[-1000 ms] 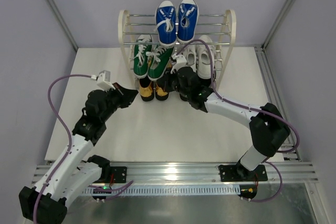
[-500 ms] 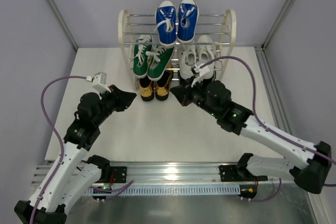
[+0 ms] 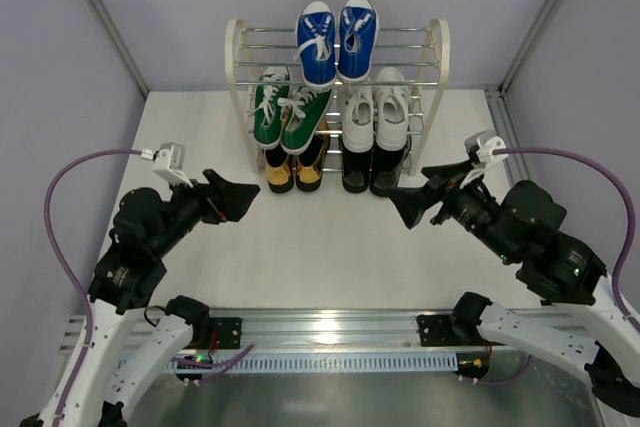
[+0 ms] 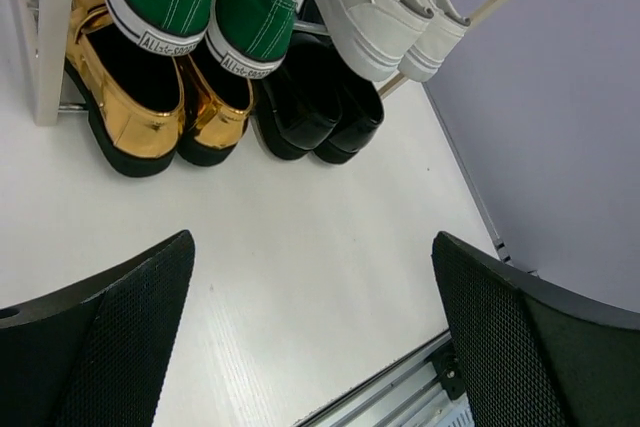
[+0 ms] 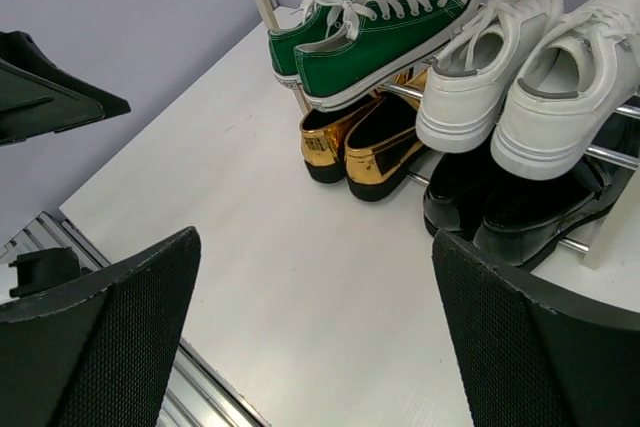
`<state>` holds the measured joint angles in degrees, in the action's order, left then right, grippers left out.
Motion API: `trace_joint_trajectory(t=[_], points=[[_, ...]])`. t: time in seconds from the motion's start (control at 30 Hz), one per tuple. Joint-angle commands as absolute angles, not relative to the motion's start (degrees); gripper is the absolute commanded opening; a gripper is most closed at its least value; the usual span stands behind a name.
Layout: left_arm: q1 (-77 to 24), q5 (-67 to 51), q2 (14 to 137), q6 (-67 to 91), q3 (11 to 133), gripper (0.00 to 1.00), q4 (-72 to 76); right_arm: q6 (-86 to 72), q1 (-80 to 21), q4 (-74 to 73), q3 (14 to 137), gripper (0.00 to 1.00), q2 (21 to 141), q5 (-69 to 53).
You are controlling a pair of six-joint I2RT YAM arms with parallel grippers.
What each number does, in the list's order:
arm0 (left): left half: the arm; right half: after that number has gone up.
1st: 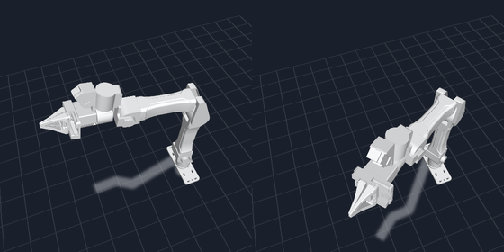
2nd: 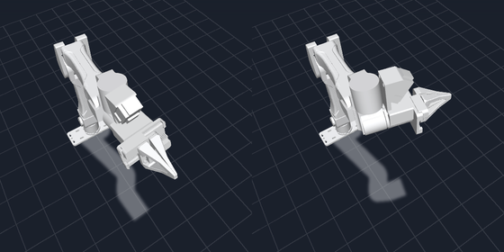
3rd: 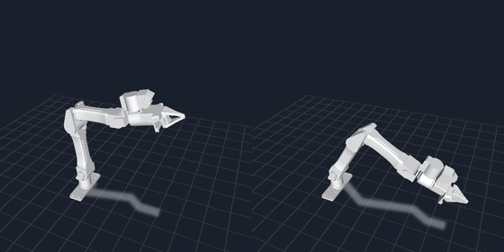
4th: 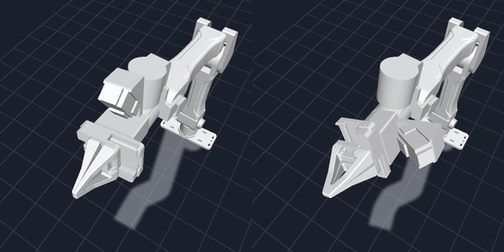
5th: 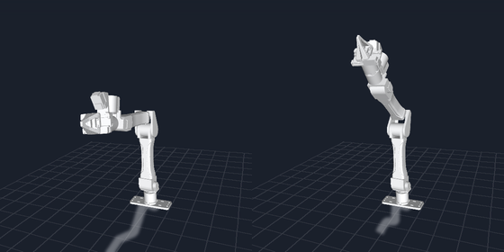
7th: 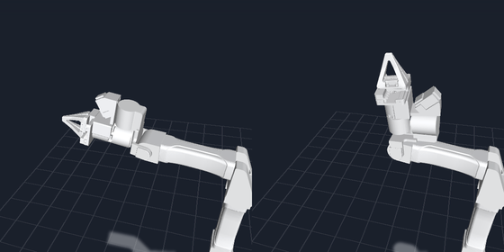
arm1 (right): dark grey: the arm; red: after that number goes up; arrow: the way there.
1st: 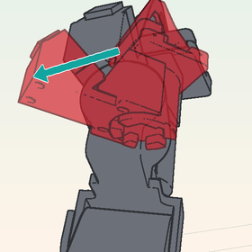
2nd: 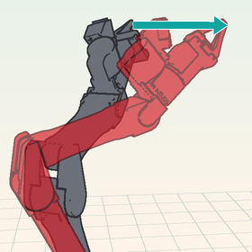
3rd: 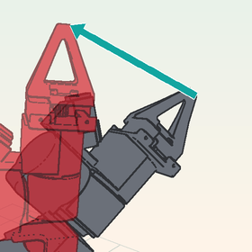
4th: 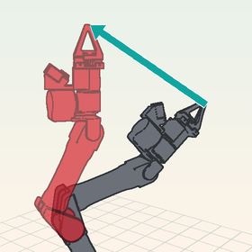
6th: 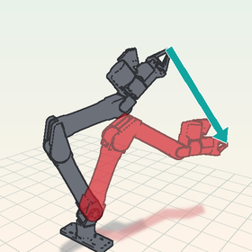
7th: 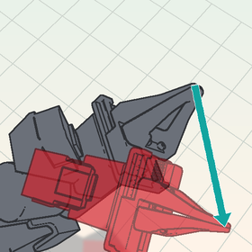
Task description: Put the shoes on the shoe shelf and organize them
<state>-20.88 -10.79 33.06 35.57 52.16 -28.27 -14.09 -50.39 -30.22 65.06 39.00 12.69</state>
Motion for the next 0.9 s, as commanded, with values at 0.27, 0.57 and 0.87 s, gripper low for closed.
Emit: trace_joint_trajectory(t=[0.27,0.57,0.87], points=[[-20.9,-13.6,33.2,32.5,58.9,1.0,-32.7,-13.5,-50.3,-35.3,67.4,0.98,28.5,13.3],[-20.8,-13.3,34.0,32.0,59.9,1.0,-34.0,-13.0,-50.4,-34.7,67.5,0.98,26.9,13.6],[-20.8,-14.1,34.0,31.6,60.6,1.0,-34.6,-12.9,-50.4,-33.5,66.0,0.98,26.2,15.6]])
